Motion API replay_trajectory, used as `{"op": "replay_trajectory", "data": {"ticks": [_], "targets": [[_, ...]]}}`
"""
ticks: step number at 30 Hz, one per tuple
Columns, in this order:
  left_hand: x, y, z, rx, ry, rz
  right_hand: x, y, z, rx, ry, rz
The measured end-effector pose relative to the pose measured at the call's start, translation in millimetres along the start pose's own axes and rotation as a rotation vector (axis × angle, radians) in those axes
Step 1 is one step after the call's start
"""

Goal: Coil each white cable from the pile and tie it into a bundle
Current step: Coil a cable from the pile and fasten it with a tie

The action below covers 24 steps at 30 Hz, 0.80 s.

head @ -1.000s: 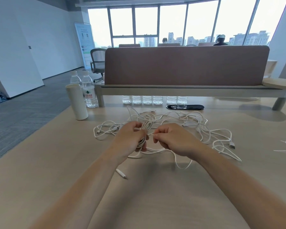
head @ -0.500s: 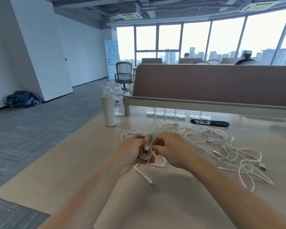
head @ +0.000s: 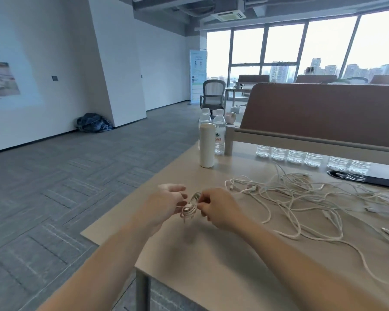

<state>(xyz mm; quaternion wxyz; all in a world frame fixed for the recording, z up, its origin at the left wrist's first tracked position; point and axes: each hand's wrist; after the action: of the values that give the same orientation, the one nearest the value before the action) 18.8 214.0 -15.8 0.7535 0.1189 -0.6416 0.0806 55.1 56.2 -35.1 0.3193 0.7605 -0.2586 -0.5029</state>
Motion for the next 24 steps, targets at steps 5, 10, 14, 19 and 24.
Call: {"op": "replay_trajectory", "data": {"ticks": [5,10,14,19,24], "targets": [[-9,39,-19,0.046,0.026,0.002,-13,-49,-22,-0.053,-0.015,0.031],[-19,60,-35,0.097,0.032,0.012,-26,-75,-40,-0.076,-0.013,-0.022],[-21,71,-43,0.126,0.022,-0.014,-36,-87,-51,-0.066,-0.002,-0.066],[-26,77,-46,0.125,0.029,-0.020,-44,-93,-59,-0.061,0.010,-0.050],[-25,78,-42,0.111,-0.007,-0.088,-40,-90,-59,-0.090,0.013,-0.023]]}}
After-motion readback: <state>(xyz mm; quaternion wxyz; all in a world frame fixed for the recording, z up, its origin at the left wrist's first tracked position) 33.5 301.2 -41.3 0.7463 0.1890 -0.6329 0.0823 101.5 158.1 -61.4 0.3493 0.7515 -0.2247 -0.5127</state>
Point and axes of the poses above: each hand's wrist, its own z-axis away from the middle knuckle, its own y-axis out of the back of the hand, x = y × z, and after that the axes turned 9 degrees about x, right-handed
